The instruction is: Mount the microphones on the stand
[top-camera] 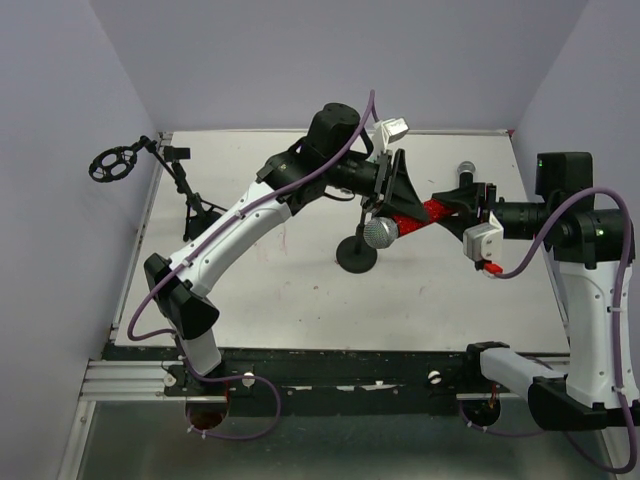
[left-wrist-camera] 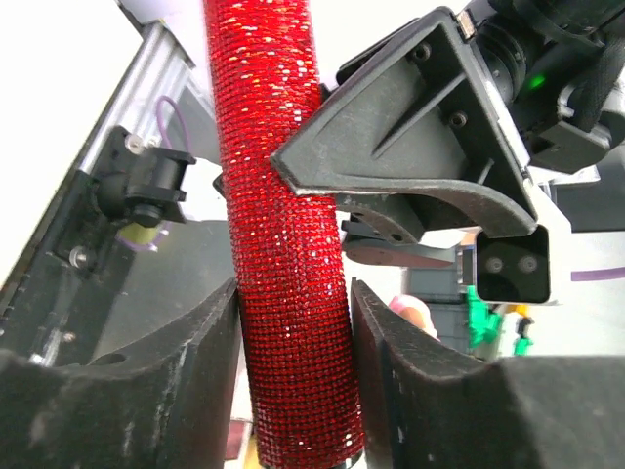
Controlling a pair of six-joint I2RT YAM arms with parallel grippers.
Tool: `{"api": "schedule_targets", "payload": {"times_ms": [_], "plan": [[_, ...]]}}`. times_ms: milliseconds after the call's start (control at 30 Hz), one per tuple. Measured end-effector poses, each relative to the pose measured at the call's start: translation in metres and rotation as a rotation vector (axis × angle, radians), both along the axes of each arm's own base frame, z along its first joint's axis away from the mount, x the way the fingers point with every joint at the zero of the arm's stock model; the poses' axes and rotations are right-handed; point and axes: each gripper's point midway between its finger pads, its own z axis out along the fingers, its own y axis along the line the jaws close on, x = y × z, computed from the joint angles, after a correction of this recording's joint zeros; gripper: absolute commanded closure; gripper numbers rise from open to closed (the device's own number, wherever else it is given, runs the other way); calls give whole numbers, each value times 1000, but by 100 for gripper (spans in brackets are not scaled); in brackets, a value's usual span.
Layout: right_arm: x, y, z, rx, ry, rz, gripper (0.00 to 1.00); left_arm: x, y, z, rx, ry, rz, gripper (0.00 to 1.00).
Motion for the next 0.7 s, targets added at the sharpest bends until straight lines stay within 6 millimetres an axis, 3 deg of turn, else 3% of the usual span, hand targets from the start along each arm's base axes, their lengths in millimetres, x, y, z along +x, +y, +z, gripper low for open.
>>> {"api": "schedule_targets", "payload": {"times_ms": [233, 367, 467, 500, 700], "plan": [[-4, -1, -2, -7, -14, 2, 84, -4, 0, -3, 3, 32, -20, 100], [-7, -1, -2, -7, -16, 1, 61, -5, 0, -3, -4, 39, -34, 100], [-8, -1, -2, -5, -15, 2, 18, -6, 0, -2, -13, 44, -38, 100], [-9, 0, -1, 1, -14, 6, 12, -7, 1, -2, -15, 45, -39, 100], [-19, 6, 7, 64, 37, 30, 6, -20, 7, 8, -68, 13, -52, 100]]}}
